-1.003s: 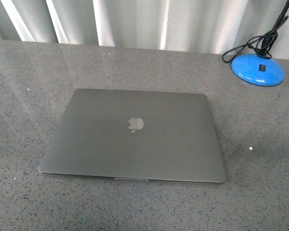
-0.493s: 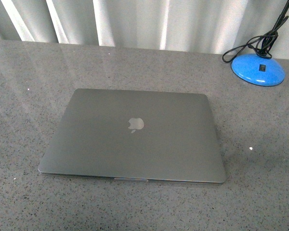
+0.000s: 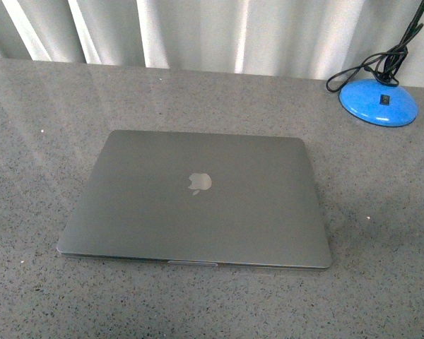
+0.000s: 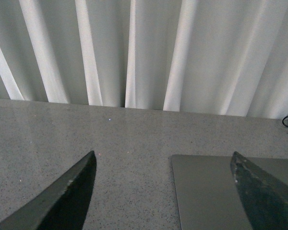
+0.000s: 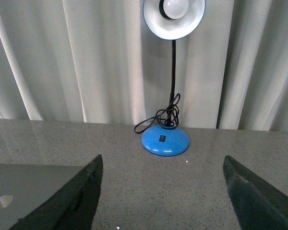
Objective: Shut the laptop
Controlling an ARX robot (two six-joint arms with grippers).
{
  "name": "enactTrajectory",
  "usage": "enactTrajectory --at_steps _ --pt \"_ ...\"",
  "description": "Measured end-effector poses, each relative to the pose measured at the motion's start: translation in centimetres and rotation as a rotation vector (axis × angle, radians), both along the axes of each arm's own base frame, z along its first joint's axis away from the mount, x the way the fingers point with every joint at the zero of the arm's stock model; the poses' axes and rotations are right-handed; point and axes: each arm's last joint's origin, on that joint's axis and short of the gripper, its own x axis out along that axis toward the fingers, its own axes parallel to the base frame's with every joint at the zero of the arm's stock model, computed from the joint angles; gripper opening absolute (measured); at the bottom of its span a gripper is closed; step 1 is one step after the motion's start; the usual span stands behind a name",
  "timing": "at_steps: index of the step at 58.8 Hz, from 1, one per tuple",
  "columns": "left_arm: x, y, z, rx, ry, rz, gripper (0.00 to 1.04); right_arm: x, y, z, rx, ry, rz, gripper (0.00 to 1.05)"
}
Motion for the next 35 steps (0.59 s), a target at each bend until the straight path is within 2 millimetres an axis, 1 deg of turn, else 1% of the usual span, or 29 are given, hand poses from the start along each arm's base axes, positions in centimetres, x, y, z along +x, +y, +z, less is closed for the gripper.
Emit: enactTrajectory --at_steps 2,4,6,7,11,35 --pt "0.0 0.0 0.0 0.0 0.0 0.0 0.95 0.0 0.0 0.0 0.0 0.0 0.0 0.84" --pt "0.0 0.0 0.0 0.0 0.0 0.0 0.99 0.0 0.0 0.0 0.0 0.0 0.0 0.91" --pt "0.0 0.0 0.0 0.002 0.0 0.0 0.99 0.0 0.0 0.0 0.002 0.0 0.0 0.96" --pt "0.0 0.0 0.0 0.002 0.0 0.0 0.98 0.0 0.0 0.0 0.003 0.0 0.0 0.97" --pt "0.0 0.0 0.0 0.002 0.0 0.0 0.98 0.0 0.0 0.0 0.003 0.0 0.0 0.94" --pt "0.0 0.0 0.0 0.002 0.0 0.0 0.98 0.0 0.0 0.0 0.006 0.0 0.0 0.95"
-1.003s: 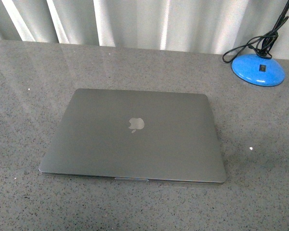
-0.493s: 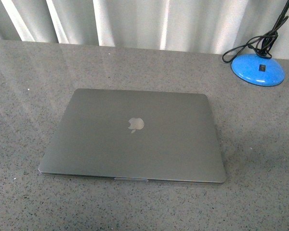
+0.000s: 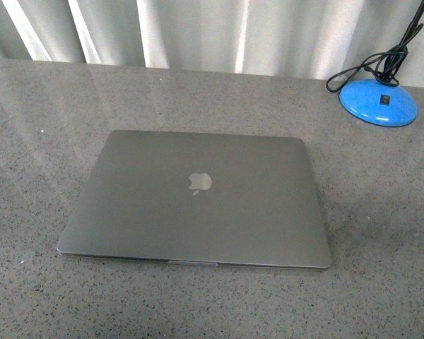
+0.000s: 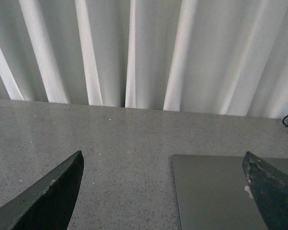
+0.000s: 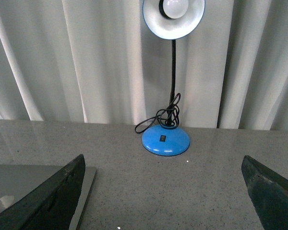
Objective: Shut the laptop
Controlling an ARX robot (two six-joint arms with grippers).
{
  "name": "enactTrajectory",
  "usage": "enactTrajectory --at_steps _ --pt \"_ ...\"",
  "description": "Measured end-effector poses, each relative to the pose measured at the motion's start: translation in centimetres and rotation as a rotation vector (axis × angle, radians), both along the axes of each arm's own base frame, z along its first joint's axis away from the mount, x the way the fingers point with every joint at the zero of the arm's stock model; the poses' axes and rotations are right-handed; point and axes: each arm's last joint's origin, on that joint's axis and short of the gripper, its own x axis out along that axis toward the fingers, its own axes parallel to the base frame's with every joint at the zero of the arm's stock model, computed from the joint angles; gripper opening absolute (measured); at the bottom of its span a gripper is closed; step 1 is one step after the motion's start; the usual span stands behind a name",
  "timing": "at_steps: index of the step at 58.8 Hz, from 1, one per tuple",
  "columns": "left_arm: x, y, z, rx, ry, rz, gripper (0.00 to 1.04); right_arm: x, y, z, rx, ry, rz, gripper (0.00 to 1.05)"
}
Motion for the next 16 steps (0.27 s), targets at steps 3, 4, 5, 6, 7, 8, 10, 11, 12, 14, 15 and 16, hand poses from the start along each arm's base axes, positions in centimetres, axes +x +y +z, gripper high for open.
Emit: enactTrajectory --at_steps 3,4,5,6,7,8,10,11,12,14,15,16 --pt "0.0 0.0 0.0 0.0 0.0 0.0 0.98 0.0 0.0 0.0 0.0 0.0 0.0 0.95" --pt "0.0 0.0 0.0 0.0 0.0 0.0 0.98 0.0 0.0 0.0 0.0 0.0 0.0 0.95" --pt "0.0 0.0 0.0 0.0 0.0 0.0 0.98 0.0 0.0 0.0 0.0 0.0 0.0 0.95" --pt "0.0 0.0 0.0 0.0 0.0 0.0 0.98 0.0 0.0 0.0 0.0 0.0 0.0 0.95" --pt "0.0 0.0 0.0 0.0 0.0 0.0 0.98 0.0 0.0 0.0 0.0 0.0 0.0 0.95" --pt "0.0 0.0 0.0 0.0 0.0 0.0 0.98 0.0 0.0 0.0 0.0 0.0 0.0 0.95" --pt "0.0 0.0 0.0 0.0 0.0 0.0 0.98 0.0 0.0 0.0 0.0 0.0 0.0 0.95" --pt "0.0 0.0 0.0 0.0 0.0 0.0 0.98 0.0 0.0 0.0 0.0 0.0 0.0 0.95" --pt "0.0 0.0 0.0 0.0 0.0 0.0 0.98 0.0 0.0 0.0 0.0 0.0 0.0 0.95" --pt "0.0 0.0 0.0 0.0 0.0 0.0 0.98 0.0 0.0 0.0 0.0 0.0 0.0 0.95" --pt "0.0 0.0 0.0 0.0 0.0 0.0 0.98 0.0 0.0 0.0 0.0 0.0 0.0 0.95" --pt "0.0 0.0 0.0 0.0 0.0 0.0 0.98 0.0 0.0 0.0 0.0 0.0 0.0 0.95"
